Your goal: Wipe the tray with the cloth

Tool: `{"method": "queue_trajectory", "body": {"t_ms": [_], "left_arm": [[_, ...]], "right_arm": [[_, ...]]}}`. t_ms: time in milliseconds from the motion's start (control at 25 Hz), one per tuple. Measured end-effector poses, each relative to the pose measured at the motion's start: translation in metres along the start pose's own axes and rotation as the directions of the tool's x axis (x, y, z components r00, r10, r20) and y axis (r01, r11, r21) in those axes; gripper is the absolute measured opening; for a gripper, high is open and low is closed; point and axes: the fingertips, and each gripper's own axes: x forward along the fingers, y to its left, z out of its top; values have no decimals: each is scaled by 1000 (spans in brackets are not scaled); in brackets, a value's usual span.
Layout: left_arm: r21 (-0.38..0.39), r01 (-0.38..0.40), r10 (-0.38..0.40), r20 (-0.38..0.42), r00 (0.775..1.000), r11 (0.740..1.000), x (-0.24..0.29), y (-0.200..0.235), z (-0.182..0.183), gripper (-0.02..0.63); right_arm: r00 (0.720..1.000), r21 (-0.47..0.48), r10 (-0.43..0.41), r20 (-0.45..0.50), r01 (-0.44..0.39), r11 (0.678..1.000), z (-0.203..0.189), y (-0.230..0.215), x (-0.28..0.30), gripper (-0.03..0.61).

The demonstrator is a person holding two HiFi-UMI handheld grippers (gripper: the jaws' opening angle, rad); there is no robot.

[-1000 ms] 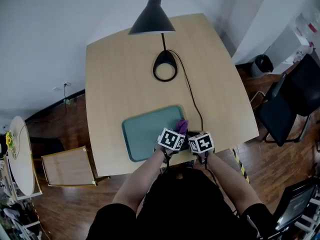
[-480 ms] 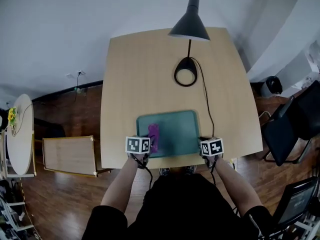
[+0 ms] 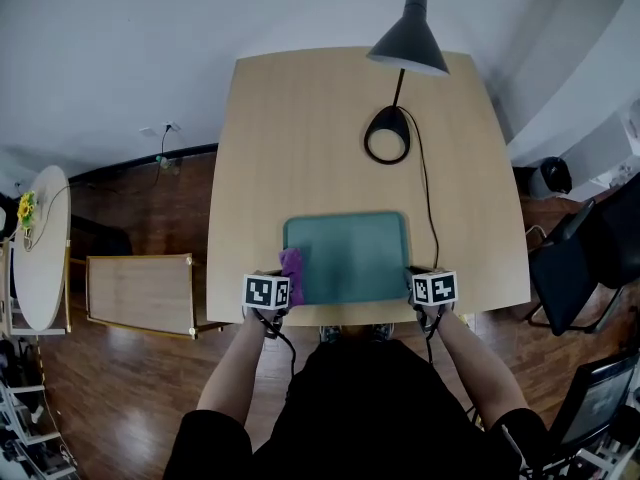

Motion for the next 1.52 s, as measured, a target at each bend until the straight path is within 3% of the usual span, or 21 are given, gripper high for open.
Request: {"method": "queue_trajectory", "body": {"t_ms": [160, 360, 480, 640, 720, 800, 1000, 1160, 1400, 1520], "left_arm": [[84, 75, -69, -69, 995, 994, 23, -51, -1, 100], [108, 196, -181, -129, 975, 975, 60, -127, 8, 100], [181, 293, -262, -179, 948, 939, 78, -183, 15, 100], [279, 412, -349, -248, 904, 868, 96, -246, 13, 100], [293, 431, -363, -259, 895, 853, 103, -263, 10, 100], [282, 434, -369, -255, 894, 856, 108, -269, 10, 100], [222, 451, -410, -208, 888, 865, 91, -249, 14, 100], [116, 407, -396, -105, 912, 906, 61, -193, 19, 100], [-71, 224, -224, 9, 975, 972, 8, -58, -3, 98], [-94, 105, -105, 7, 994, 990, -15, -9, -18, 98]], "right_arm": [[1000, 5, -11, 11, 11, 1000, 0, 3, 1, 35], [1000, 12, -7, 24, 7, 1000, 3, 6, 1, 34], [999, 33, 2, 35, -3, 999, 2, 6, -1, 34], [998, 64, 30, 63, -34, 997, 5, 10, -2, 29], [997, 77, 38, 71, -43, 996, 6, 11, -4, 28], [996, 105, 48, 71, -55, 993, 3, 8, -4, 25], [998, 87, 47, 45, -51, 995, -5, 6, -1, 26], [998, 58, 49, 26, -51, 997, -6, 1, 0, 29], [999, 50, 47, 7, -47, 998, -3, -1, 0, 31], [999, 45, 45, 5, -45, 998, -2, -2, 1, 31]]}}
